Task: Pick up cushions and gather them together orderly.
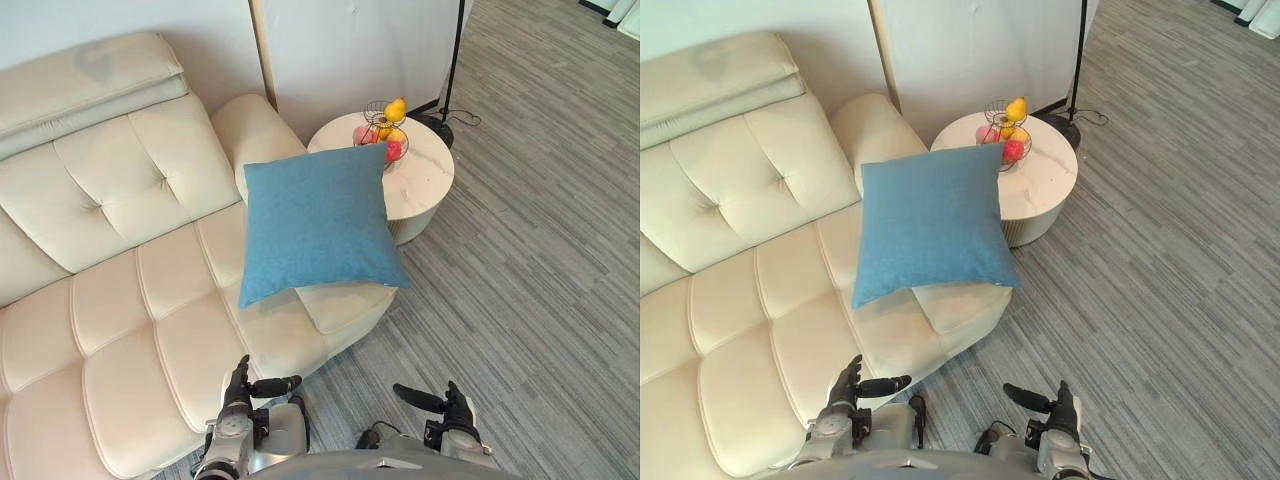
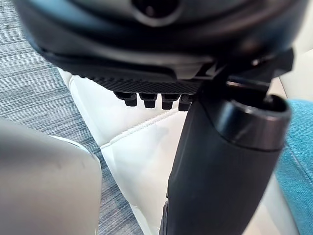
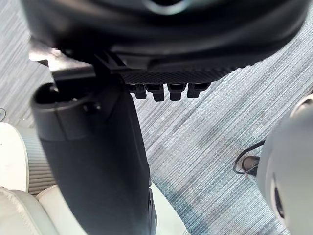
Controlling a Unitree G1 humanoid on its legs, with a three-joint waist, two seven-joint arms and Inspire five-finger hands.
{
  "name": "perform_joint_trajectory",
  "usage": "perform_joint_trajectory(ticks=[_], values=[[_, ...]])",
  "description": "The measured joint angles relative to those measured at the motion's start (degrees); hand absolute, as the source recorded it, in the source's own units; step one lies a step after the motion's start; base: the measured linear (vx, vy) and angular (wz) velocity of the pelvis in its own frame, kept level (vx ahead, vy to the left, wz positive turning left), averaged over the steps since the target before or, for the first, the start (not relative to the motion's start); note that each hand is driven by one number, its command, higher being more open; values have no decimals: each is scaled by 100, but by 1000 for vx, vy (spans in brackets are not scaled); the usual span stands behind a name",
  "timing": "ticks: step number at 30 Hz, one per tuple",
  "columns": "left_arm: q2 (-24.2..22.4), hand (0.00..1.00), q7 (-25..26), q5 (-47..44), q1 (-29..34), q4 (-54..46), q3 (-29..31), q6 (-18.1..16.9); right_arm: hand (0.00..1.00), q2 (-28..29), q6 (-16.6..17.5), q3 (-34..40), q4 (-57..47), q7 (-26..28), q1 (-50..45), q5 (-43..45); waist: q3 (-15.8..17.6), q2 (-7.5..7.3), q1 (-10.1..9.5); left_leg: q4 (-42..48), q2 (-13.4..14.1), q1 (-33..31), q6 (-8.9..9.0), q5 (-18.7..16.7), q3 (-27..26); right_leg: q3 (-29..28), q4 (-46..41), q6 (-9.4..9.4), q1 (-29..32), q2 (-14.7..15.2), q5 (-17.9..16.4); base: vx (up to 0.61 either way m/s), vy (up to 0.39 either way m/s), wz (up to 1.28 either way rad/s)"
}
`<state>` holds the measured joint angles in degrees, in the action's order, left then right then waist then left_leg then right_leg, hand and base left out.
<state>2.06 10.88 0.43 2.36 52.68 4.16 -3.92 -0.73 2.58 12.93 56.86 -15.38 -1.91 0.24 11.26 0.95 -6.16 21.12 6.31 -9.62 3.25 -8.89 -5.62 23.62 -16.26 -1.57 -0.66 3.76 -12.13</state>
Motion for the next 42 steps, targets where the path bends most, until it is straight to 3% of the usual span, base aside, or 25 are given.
perform_joint_trajectory(ticks=[2,6,8,10,14,15,16,19,22,26,30,34,42], values=[[66,100,-7,-1,-7,10,-14,-31,100,64,-2,-67,37,24,9,-1,1,-76,-11,-163,-79,98,-39,54,0,-10,140,86,-78,42,51,111,24,10],[85,100,-15,4,10,116,-52,-55,100,51,1,-58,150,56,4,-12,-12,-91,3,-431,-210,566,-61,64,-48,-64,-70,149,-312,196,60,64,25,-2],[129,100,-36,5,10,157,-52,-56,100,35,4,-43,132,78,-13,-13,-4,-166,30,-529,-318,739,-158,13,101,-168,-1605,308,173,579,-25,5,13,36],[199,100,-40,4,26,165,-57,-52,100,38,8,-51,124,108,-147,-13,-47,-289,73,-509,-445,788,-214,7,404,-746,-2641,486,650,738,-131,28,-25,74],[204,100,12,-6,40,150,-41,-56,100,61,22,-53,56,120,-245,-9,-87,-319,64,-479,-469,698,-136,46,865,-1721,-1807,420,748,555,-389,8,-127,70],[216,100,5,-1,62,143,-30,-56,100,103,25,-55,23,118,-291,-8,-195,-397,70,-404,-527,525,-38,36,996,-1997,-994,490,700,545,-86,6,-237,59],[211,100,1,10,38,213,-31,-51,100,68,7,-35,40,155,-282,-7,-231,-356,87,-317,-524,452,39,4,1144,-1894,-830,634,627,530,-87,37,-291,66],[-34,100,43,3,134,262,180,-57,100,-1,-1,124,27,128,-357,-12,-387,-85,32,-634,-206,526,248,133,1258,-1696,-399,482,451,214,40,57,-233,21],[-37,100,35,10,166,270,175,-54,100,-5,0,113,14,125,-367,-12,-427,-50,42,-917,-28,633,387,257,1357,-1545,-185,406,323,36,97,67,-152,10],[9,100,43,4,146,260,169,-53,100,12,-4,108,-111,100,-393,-10,-424,-85,77,-1146,-22,647,409,438,1537,-1235,35,392,134,30,128,52,-63,41],[41,100,81,-111,164,150,121,-33,100,16,-1,43,-889,101,-411,-7,-414,-84,82,-1259,-62,669,403,555,1558,-1138,302,426,-19,57,257,2,26,14],[207,100,86,-243,454,-922,129,-6,100,-99,98,50,-2409,105,-453,-6,-413,-89,88,-1351,-91,660,355,683,1573,-1078,426,447,-58,109,369,-69,35,9],[539,100,262,-254,598,-2294,575,-7,100,-377,163,56,-3359,168,-459,-5,-439,-50,93,-1758,-137,673,277,968,1583,-1013,726,480,-55,121,618,-73,33,5]])
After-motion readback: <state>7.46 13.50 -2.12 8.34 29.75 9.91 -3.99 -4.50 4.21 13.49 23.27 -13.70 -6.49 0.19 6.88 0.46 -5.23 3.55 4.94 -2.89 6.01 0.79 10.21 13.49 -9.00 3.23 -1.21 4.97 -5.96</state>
